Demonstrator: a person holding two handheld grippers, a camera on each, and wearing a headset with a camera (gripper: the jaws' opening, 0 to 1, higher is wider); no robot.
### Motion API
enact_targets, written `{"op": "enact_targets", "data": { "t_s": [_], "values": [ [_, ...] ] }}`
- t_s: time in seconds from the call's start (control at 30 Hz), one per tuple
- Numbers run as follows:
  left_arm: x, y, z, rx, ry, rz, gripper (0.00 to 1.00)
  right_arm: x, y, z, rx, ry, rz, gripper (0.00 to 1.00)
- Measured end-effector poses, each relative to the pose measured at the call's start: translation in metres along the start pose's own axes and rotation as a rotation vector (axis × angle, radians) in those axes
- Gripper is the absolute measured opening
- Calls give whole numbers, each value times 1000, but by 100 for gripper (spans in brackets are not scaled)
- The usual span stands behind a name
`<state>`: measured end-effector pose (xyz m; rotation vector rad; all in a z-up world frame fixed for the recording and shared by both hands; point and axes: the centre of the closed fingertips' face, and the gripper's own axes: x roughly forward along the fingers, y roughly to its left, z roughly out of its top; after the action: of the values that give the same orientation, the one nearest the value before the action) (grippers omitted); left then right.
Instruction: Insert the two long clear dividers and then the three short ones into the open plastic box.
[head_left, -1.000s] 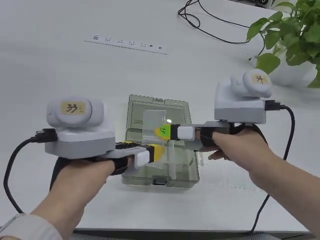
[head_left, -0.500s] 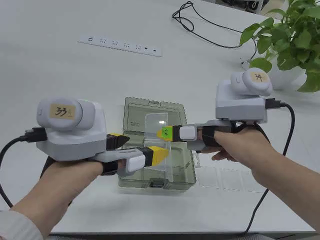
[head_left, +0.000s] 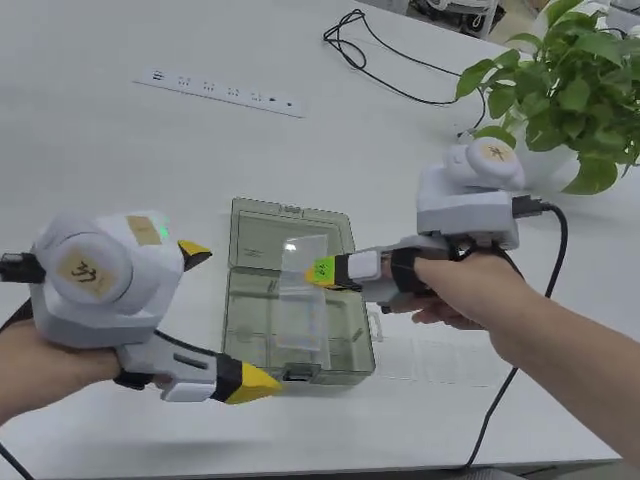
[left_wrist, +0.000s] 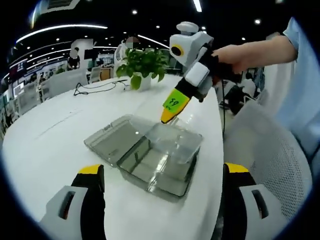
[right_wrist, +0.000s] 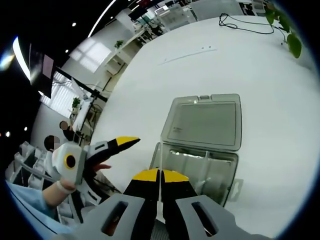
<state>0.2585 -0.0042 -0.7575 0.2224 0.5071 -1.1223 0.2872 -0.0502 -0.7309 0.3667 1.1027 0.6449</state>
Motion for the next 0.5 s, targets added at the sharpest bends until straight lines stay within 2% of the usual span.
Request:
{"op": "enact_targets", "data": {
  "t_s": [0.1, 0.13, 0.2, 0.23, 0.27, 0.5],
  "values": [
    [-3, 1, -4, 34, 12, -5, 100, 1, 0, -2, 38, 20, -13, 2],
    [-3, 3, -6, 30, 16, -1, 100, 1, -4, -4, 68, 41, -34, 2],
    [-4, 4, -4, 2, -13, -9, 100, 3, -7, -3, 108, 60, -43, 2],
    [-4, 4, -6, 2, -8, -6, 100, 4, -11, -4, 157, 86, -53, 2],
    [-3, 4, -7, 4, -8, -5, 100, 4, -13, -3, 179, 85, -65, 2],
    [-1, -4, -16, -2, -15, -23, 100, 7, -15, -6, 212, 195, -129, 2]
  ]
}}
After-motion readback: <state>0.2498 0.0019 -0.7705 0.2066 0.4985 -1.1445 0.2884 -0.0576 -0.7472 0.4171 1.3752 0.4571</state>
